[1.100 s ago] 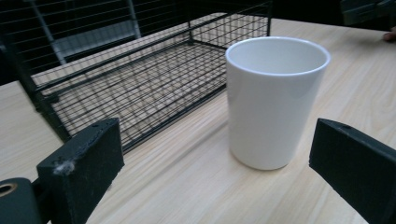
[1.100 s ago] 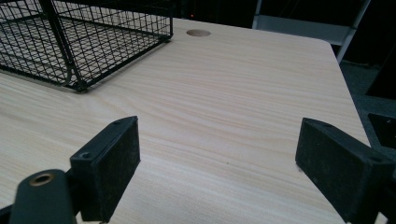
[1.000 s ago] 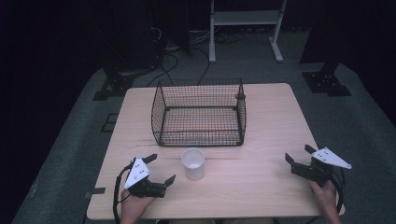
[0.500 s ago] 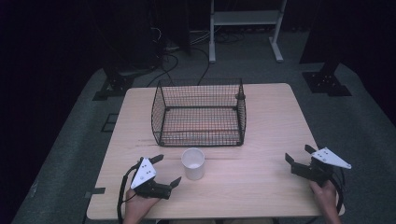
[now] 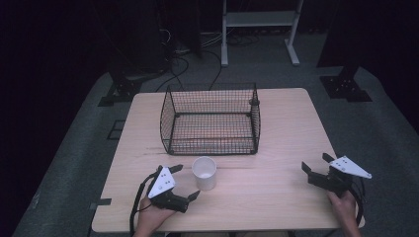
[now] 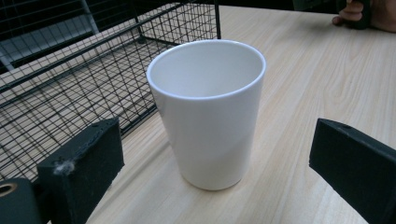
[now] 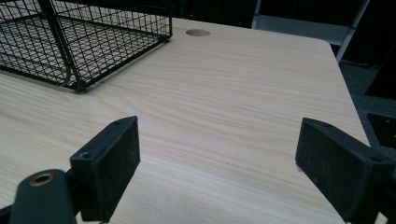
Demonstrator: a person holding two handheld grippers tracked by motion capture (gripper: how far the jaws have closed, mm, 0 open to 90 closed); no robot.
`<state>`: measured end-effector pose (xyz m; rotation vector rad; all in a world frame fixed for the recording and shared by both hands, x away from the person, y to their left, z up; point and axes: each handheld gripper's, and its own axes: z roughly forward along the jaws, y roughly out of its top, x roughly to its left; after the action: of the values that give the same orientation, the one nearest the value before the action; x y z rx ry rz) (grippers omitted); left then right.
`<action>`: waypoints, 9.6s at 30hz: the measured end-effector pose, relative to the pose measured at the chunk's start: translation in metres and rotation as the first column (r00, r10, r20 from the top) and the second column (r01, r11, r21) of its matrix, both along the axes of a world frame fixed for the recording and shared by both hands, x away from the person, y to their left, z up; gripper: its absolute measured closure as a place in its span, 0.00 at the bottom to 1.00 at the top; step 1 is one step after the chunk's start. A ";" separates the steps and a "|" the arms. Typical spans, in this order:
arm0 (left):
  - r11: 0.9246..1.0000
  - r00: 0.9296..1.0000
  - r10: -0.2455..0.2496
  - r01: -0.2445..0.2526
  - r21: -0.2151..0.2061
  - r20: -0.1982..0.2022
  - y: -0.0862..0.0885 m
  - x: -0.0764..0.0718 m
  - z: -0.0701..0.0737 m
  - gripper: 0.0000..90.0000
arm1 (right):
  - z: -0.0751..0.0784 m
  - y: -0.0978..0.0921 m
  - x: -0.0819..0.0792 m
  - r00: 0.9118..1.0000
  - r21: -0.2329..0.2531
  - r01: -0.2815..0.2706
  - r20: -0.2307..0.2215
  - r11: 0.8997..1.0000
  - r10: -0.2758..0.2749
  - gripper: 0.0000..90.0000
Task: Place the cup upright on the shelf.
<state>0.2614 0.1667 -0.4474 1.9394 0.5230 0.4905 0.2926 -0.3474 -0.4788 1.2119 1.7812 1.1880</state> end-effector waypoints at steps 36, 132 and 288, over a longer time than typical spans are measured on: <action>0.988 0.989 -0.028 0.050 0.147 -0.148 -0.044 0.041 -0.001 0.03 | 0.000 0.001 0.000 1.000 -0.009 -0.007 0.002 1.000 0.007 0.14; 0.971 0.974 -0.172 0.193 0.142 -0.150 -0.038 0.098 0.110 0.23 | 0.000 0.000 0.001 1.000 0.000 0.002 -0.001 1.000 -0.002 0.14; 0.907 0.914 -0.120 0.260 0.332 -0.388 -0.124 0.276 0.039 0.23 | 0.000 -0.001 0.000 1.000 0.017 -0.009 0.002 1.000 0.009 0.14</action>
<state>0.5371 0.0428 -0.4084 2.4480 0.4810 0.1039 0.2925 -0.3482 -0.4785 1.2137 1.7802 1.2111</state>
